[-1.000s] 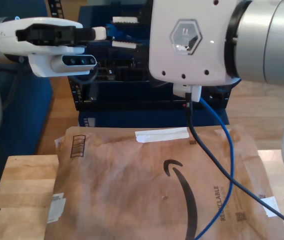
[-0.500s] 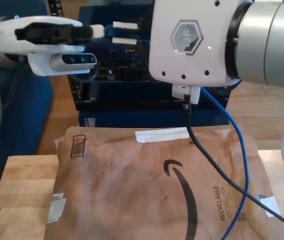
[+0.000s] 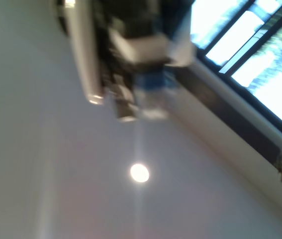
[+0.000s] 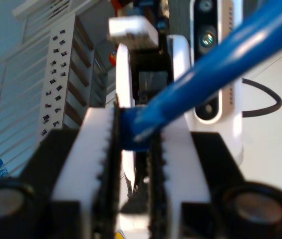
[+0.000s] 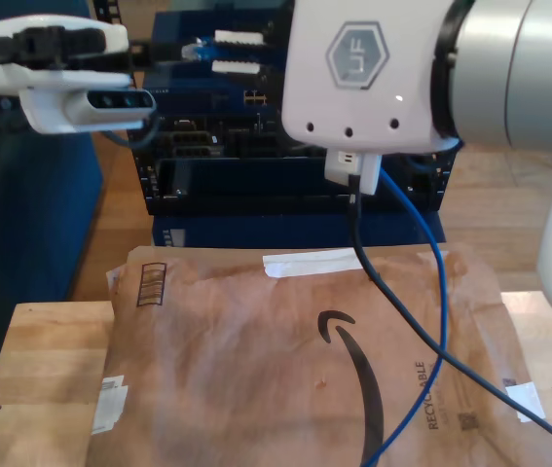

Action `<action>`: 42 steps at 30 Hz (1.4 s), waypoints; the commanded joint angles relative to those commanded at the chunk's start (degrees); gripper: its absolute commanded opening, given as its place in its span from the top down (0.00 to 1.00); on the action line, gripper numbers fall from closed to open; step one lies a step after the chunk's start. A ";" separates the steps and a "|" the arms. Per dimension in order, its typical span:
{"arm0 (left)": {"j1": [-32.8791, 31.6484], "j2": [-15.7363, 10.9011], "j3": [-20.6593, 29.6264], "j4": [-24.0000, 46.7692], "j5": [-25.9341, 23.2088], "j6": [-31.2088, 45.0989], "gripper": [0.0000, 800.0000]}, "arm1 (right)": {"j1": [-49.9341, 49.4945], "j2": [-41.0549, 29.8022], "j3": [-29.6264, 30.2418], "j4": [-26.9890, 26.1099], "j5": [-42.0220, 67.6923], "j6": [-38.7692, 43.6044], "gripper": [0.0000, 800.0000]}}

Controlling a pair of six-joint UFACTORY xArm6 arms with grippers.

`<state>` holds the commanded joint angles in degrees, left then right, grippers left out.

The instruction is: Grab the cable and plug it in

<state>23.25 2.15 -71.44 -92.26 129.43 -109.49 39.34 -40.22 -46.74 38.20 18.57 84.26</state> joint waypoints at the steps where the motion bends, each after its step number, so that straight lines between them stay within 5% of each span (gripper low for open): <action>1: 0.79 0.00 -0.44 0.09 -0.18 0.00 0.01 | -0.79 0.18 -0.09 0.00 0.35 0.18 1.00; 10: 3.78 0.09 -4.40 8.62 -4.40 0.44 0.00 | -9.49 1.41 -1.23 0.00 7.12 4.66 1.00; 16: 4.04 0.62 -10.11 22.95 -5.45 2.11 0.00 | -17.76 5.19 -1.58 -0.09 17.14 5.54 1.00; 26: 5.54 1.14 -14.07 51.96 -5.89 20.31 0.00 | -33.58 10.37 -3.25 -0.79 36.31 11.52 1.00; 36: 8.09 0.44 -11.08 80.00 -15.03 34.11 0.00 | -35.60 12.92 -2.99 -10.81 43.25 16.18 1.00; 42: 9.85 -5.54 0.26 91.60 -19.87 40.00 0.00 | -36.40 14.24 -3.52 -15.30 47.56 18.55 1.00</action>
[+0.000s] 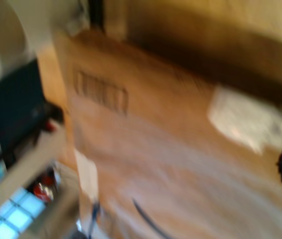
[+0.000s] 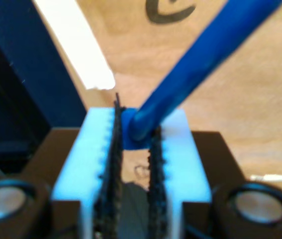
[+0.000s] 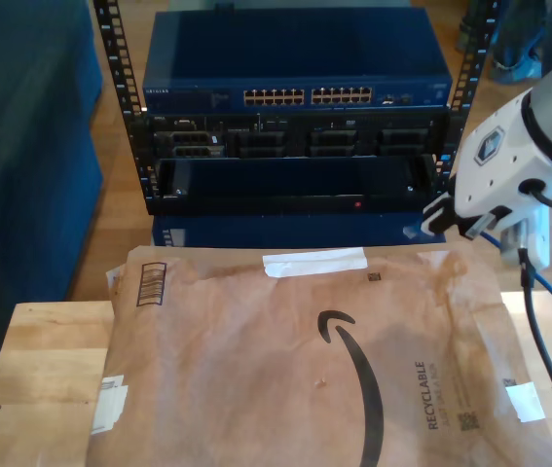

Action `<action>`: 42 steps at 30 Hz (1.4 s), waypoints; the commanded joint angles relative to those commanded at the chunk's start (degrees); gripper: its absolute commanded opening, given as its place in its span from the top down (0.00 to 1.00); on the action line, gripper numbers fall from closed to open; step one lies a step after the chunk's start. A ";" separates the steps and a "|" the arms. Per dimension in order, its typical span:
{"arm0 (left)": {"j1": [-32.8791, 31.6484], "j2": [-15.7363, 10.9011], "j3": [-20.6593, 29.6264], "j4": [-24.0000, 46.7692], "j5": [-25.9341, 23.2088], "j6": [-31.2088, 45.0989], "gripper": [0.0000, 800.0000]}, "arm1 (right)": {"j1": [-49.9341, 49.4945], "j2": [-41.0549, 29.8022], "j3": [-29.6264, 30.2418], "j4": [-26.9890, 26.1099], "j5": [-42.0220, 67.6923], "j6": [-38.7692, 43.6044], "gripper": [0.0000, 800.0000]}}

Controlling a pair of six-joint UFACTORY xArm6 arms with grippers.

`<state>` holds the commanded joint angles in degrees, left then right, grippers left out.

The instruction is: Grab the cable and plug it in

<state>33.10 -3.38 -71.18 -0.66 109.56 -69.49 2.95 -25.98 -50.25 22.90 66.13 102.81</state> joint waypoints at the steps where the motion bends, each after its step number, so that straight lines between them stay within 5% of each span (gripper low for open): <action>1: 0.26 -1.32 2.02 1.05 -0.53 0.79 0.00 | -0.26 0.09 -0.18 -0.26 0.53 0.00 1.00; 8: 9.23 -4.57 10.90 3.43 -1.14 10.11 0.00 | -0.62 2.46 -2.64 -3.25 5.19 2.73 1.00; 17: 14.51 -18.46 28.22 9.41 -1.41 19.43 0.00 | -0.79 1.49 -2.02 -4.22 6.24 2.90 1.00; 35: 41.93 -18.81 47.65 16.26 -19.08 38.95 0.00 | -0.88 -2.55 2.73 -4.04 6.95 2.99 1.00; 42: 45.19 -23.21 50.90 15.82 -25.93 42.46 0.00 | -0.97 -2.64 4.31 -4.13 6.86 2.99 1.00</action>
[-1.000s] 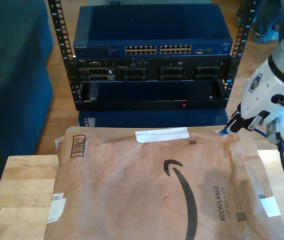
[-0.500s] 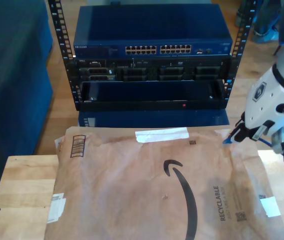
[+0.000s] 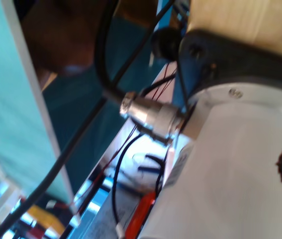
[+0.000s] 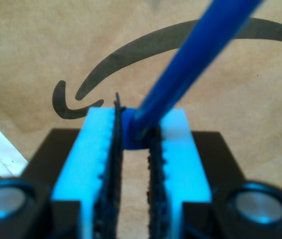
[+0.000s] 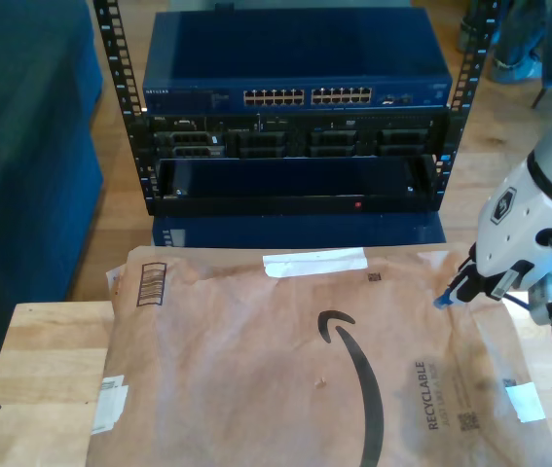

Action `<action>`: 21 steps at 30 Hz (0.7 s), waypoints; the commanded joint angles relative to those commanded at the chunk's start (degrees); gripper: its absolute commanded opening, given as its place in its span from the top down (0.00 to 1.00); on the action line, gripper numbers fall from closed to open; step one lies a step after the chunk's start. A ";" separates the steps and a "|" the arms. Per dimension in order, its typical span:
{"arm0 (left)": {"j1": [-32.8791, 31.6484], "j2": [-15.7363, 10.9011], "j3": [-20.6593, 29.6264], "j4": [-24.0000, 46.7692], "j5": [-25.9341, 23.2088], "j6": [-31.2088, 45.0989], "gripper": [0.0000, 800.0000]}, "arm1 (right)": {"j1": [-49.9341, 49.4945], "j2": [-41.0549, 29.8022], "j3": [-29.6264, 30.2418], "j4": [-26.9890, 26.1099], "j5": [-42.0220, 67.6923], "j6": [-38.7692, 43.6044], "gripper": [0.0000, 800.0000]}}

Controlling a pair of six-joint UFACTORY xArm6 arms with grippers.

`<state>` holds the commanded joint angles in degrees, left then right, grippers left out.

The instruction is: Grab the cable and plug it in

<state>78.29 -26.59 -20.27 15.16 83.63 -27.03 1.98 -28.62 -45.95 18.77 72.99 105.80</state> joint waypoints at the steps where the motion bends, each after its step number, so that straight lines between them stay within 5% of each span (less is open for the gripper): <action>1: 0.00 -1.23 0.70 -0.09 -1.41 0.18 0.00 | 0.00 0.00 -0.09 0.00 -0.09 0.00 1.00; 12: 6.33 -5.45 3.25 -0.79 -3.52 5.27 0.00 | 0.09 0.18 0.00 0.00 -0.09 0.00 1.00; 21: 9.76 -5.71 3.87 -3.87 -3.43 11.25 0.00 | -0.09 0.00 2.11 0.00 -0.44 -0.09 1.00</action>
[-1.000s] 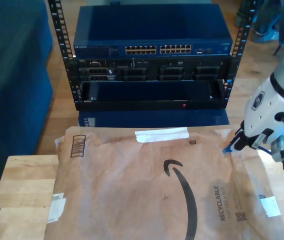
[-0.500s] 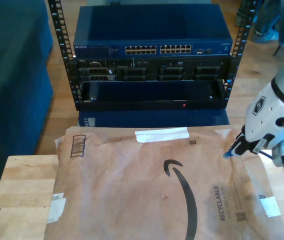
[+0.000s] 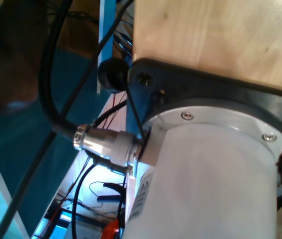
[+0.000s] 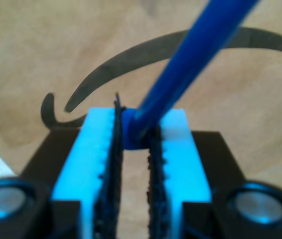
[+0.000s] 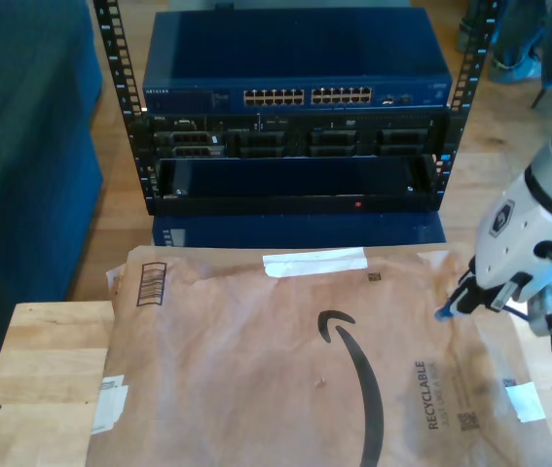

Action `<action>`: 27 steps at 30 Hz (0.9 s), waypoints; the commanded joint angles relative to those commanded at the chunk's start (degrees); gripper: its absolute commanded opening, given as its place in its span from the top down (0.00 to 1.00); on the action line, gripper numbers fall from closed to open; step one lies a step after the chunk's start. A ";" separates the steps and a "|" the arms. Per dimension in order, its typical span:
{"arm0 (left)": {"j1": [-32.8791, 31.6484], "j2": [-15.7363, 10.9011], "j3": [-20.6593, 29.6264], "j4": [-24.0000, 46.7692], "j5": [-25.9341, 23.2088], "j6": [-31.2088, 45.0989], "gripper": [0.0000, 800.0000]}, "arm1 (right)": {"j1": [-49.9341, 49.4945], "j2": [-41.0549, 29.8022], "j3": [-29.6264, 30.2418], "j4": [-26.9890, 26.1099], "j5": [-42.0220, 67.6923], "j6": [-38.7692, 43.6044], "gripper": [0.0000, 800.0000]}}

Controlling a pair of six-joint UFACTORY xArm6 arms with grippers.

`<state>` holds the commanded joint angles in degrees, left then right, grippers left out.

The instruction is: Grab the cable and plug it in

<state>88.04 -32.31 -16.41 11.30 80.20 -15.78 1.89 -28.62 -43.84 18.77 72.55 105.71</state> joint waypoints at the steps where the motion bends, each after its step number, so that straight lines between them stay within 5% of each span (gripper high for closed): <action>1: 0.97 0.00 0.18 0.00 -0.09 1.05 0.00 | 0.00 -0.09 0.00 0.00 0.00 0.00 1.00; 5: 1.85 0.00 1.49 0.00 -1.32 3.78 0.00 | 0.00 -0.18 -0.09 0.00 0.18 0.00 1.00; 12: 9.76 -1.14 7.21 0.09 -13.27 7.47 0.00 | 0.09 -0.62 -0.09 0.00 -0.09 0.00 1.00; 17: 10.55 -0.97 7.38 -0.79 -13.80 9.23 0.00 | 0.09 -0.53 -0.44 0.09 -0.26 0.00 1.00; 22: 10.64 3.34 11.16 -3.69 -21.71 10.37 0.00 | -1.67 -0.35 -0.53 0.35 -0.44 -3.52 1.00; 27: 10.64 3.43 10.99 -3.78 -22.51 10.55 0.00 | -3.34 2.99 -0.79 0.88 -5.45 -5.54 1.00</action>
<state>98.68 -28.88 -5.42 7.52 57.69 -5.23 -1.45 -25.63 -44.63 19.65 67.10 100.18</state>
